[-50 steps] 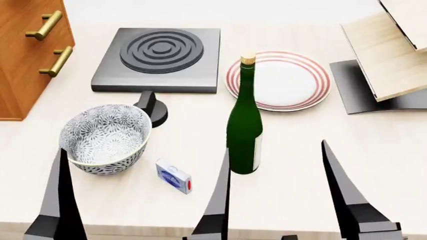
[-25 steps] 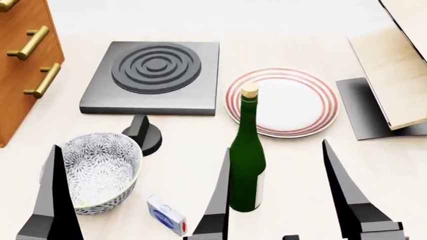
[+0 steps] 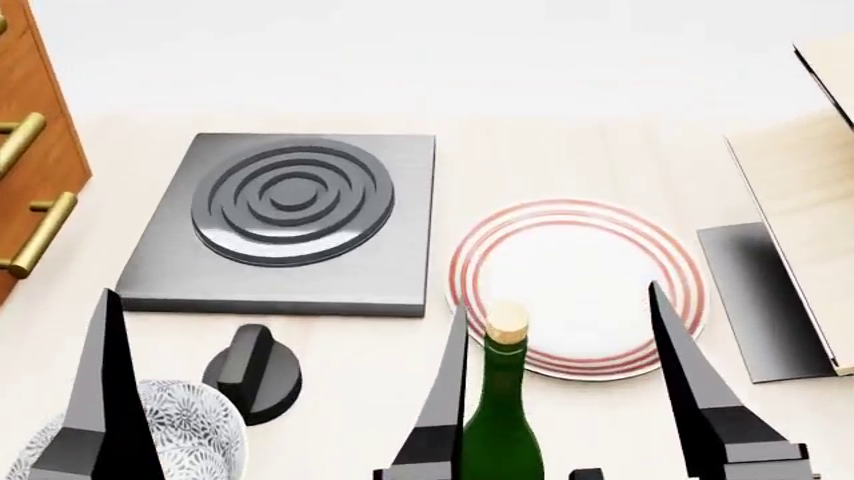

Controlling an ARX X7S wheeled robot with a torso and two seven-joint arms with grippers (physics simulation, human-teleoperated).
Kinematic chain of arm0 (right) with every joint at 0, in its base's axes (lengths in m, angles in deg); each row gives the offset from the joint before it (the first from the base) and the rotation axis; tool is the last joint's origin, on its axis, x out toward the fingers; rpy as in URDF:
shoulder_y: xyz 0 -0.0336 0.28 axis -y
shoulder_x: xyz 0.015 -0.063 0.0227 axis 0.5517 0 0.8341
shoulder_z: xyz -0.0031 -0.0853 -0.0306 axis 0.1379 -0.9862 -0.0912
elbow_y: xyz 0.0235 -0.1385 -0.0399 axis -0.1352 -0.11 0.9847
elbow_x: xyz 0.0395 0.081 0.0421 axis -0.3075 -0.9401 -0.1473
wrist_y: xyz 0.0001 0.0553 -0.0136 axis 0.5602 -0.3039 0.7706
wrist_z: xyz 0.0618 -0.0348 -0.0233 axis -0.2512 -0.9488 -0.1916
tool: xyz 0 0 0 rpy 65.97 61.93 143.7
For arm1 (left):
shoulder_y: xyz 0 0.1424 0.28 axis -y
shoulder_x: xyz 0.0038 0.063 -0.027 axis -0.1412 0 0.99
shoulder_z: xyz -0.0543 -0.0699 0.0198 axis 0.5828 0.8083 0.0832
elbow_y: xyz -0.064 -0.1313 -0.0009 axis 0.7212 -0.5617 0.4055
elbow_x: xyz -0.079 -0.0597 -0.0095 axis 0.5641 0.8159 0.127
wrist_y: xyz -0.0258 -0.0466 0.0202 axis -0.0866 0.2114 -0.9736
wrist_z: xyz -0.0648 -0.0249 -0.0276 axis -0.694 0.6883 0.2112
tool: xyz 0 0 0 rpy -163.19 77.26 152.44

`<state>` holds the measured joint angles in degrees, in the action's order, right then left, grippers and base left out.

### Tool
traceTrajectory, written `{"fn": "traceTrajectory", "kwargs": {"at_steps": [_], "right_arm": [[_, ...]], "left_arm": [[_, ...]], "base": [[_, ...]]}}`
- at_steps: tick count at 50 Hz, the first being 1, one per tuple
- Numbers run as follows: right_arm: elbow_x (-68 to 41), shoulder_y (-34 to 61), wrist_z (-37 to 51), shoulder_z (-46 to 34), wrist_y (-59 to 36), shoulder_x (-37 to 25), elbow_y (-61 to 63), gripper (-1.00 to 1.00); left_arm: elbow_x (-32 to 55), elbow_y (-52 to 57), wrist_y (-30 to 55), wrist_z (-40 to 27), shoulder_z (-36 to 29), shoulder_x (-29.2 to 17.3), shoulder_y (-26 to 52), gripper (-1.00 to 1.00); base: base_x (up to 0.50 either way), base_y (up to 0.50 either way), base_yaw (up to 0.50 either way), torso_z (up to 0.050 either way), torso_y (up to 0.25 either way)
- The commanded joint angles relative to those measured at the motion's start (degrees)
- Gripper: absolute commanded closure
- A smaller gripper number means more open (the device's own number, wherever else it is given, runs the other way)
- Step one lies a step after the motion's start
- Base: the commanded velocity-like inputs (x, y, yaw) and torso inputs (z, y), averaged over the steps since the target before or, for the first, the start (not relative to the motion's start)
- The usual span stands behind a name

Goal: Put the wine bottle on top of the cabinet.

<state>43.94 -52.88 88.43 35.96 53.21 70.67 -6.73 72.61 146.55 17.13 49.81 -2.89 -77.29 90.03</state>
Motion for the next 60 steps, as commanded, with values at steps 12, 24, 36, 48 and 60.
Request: {"fn": "traceTrajectory", "kwargs": {"at_steps": [12, 24, 36, 48, 60], "right_arm": [[0.0, 0.0, 1.0, -1.2, 0.0, -1.3, -0.2, -1.0], [0.2, 0.2, 1.4, -2.0, 0.1, -2.0, -0.4, -1.0], [-0.2, 0.4, 1.8, -2.1, -0.2, -2.4, 0.0, -1.0], [-4.6, -2.3, 2.5, 9.9, 3.0, -4.5, -2.1, -1.0], [-5.4, -2.5, 3.0, 10.8, 3.1, -5.1, -2.0, -1.0]], "left_arm": [[3.0, 0.2, -1.1, -4.6, -1.9, -3.3, 1.6, -1.0], [3.6, -0.2, -1.9, -5.9, -2.8, -4.4, 2.1, -1.0], [4.0, -0.5, -2.6, -6.9, -3.5, -5.2, 2.4, -1.0], [4.1, -1.2, -3.1, -7.5, -4.5, -5.7, 2.7, -1.0], [4.3, -1.7, -3.7, -8.1, -5.1, -6.2, 3.0, -1.0]], "base": [[0.0, 0.04, 0.0, 0.0, 0.0], [0.01, 0.5, 0.0, 0.0, 0.0], [0.02, 0.5, 0.0, 0.0, 0.0], [0.01, 0.16, 0.0, 0.0, 0.0], [0.0, 0.0, 0.0, 0.0, 0.0]]}}
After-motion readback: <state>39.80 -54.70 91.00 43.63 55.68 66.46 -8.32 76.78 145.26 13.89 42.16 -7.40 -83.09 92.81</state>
